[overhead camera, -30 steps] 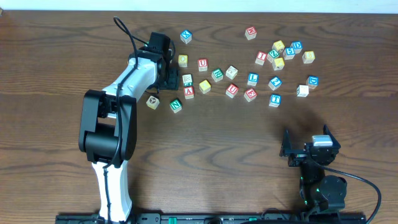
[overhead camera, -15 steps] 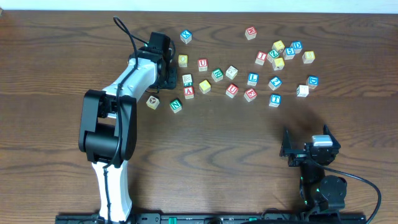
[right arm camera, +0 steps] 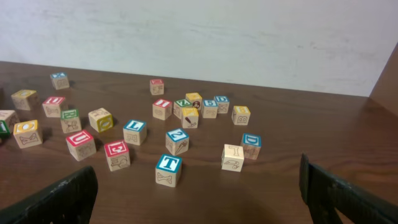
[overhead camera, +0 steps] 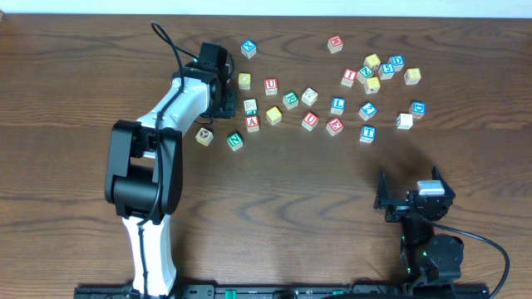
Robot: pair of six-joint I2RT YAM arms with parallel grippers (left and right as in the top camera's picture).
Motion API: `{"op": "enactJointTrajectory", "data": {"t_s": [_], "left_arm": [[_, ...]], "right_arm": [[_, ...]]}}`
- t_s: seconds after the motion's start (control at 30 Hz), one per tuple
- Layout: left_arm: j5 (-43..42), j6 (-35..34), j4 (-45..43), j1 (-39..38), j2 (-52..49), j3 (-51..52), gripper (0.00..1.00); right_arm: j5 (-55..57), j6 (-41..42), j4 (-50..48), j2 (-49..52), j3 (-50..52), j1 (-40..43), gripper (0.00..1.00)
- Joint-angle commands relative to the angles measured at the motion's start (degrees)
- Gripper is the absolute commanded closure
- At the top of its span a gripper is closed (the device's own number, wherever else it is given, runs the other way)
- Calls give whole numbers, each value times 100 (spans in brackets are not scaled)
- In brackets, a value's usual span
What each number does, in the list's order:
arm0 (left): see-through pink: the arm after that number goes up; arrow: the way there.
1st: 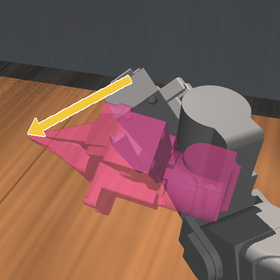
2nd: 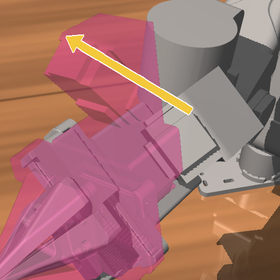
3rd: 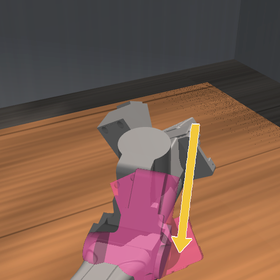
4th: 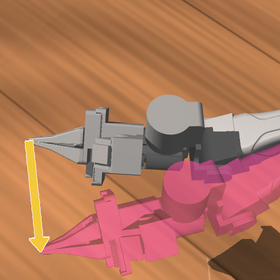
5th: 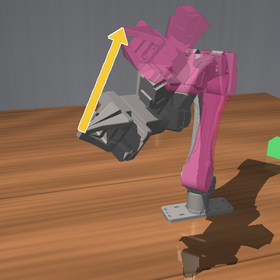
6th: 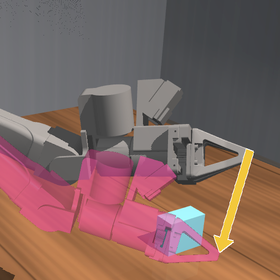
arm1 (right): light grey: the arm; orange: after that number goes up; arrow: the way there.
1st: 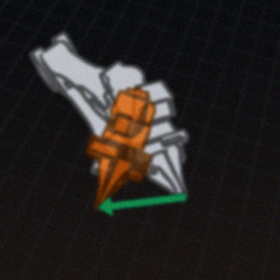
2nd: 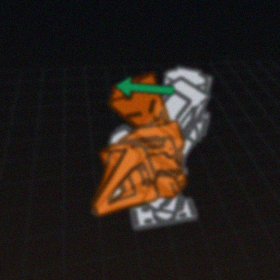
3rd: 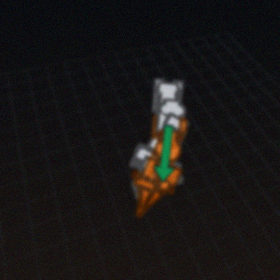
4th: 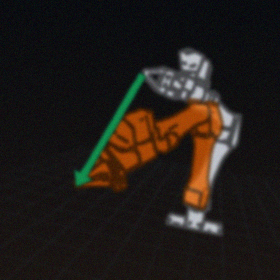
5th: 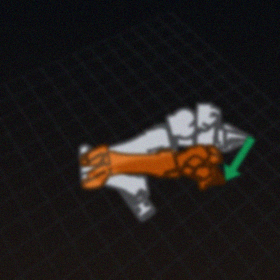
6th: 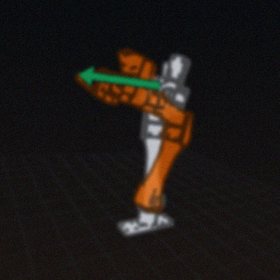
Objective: Spell out CORL
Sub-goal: 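Lower the left gripper around the yellow C block and close, then carry the C block toward the near open table and set it down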
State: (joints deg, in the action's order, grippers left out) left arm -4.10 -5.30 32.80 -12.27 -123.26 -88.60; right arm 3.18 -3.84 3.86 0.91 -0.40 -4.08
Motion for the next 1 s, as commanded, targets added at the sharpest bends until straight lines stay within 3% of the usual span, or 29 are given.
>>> {"op": "enactJointTrajectory", "data": {"t_s": [0.0,0.33,0.7,0.83,0.97], "left_arm": [[70,13,81,9,678,24,81],[42,-184,1132,7,2295,24,92],[-535,-446,2833,-275,3187,83,93],[-428,-540,2756,-719,3429,619,92],[205,-1204,2105,-1311,3801,1696,92]], "right_arm": [[-15,-9,22,-22,9,33,1],[-15,-9,22,-22,9,33,1],[-15,-9,22,-22,9,33,1],[-15,-9,22,-22,9,33,1],[-15,-9,22,-22,9,33,1]]}}
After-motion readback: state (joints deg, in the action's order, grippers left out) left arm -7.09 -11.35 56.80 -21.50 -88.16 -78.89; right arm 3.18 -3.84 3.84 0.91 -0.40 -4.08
